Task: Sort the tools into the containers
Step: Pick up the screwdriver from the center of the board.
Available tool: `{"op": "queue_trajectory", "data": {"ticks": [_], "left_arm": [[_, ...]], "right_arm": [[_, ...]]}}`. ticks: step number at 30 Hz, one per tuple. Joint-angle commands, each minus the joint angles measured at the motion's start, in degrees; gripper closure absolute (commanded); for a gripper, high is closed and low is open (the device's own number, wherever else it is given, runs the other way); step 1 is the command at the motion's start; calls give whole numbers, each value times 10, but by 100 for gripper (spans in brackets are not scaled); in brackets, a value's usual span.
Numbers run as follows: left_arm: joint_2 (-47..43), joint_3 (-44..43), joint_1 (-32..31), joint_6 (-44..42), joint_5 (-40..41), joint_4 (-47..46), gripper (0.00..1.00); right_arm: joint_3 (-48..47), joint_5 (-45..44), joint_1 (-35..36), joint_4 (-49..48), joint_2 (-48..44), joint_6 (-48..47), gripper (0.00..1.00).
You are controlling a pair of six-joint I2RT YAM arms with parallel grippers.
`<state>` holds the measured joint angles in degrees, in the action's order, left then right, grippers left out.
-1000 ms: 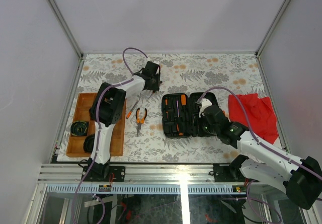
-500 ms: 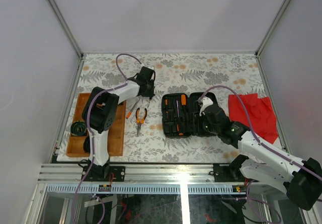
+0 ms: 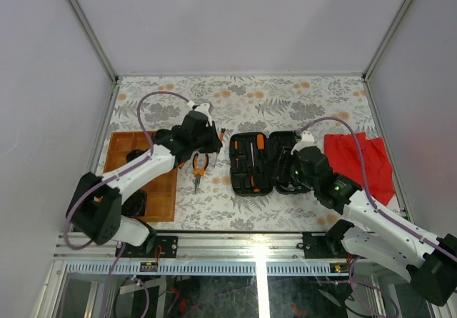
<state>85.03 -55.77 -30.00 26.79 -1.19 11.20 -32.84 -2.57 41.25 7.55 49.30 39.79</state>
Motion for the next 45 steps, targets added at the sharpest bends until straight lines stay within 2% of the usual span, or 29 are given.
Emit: {"op": "queue_trajectory", "data": {"ticks": [1, 9, 14, 20, 28, 38, 45], "left_arm": [[-89, 55, -56, 44, -6, -49, 100], [-209, 158, -134, 115, -10, -126, 100], [-213, 173, -175, 140, 3, -162, 100], [-188, 152, -196, 145, -2, -179, 100], [-170, 136, -223, 144, 3, -186, 100], [-181, 138, -237, 147, 28, -181, 100], [-174, 135, -241, 149, 27, -182, 100]], "right_arm": [[-20, -1, 3, -108, 0, 88, 46], [10, 44, 3, -222, 11, 173, 45], [13, 57, 3, -248, 19, 183, 47], [13, 109, 3, -280, 63, 202, 52], [17, 97, 3, -264, 66, 216, 60], [16, 74, 3, -217, 58, 208, 60], [14, 89, 3, -218, 71, 207, 60]]}}
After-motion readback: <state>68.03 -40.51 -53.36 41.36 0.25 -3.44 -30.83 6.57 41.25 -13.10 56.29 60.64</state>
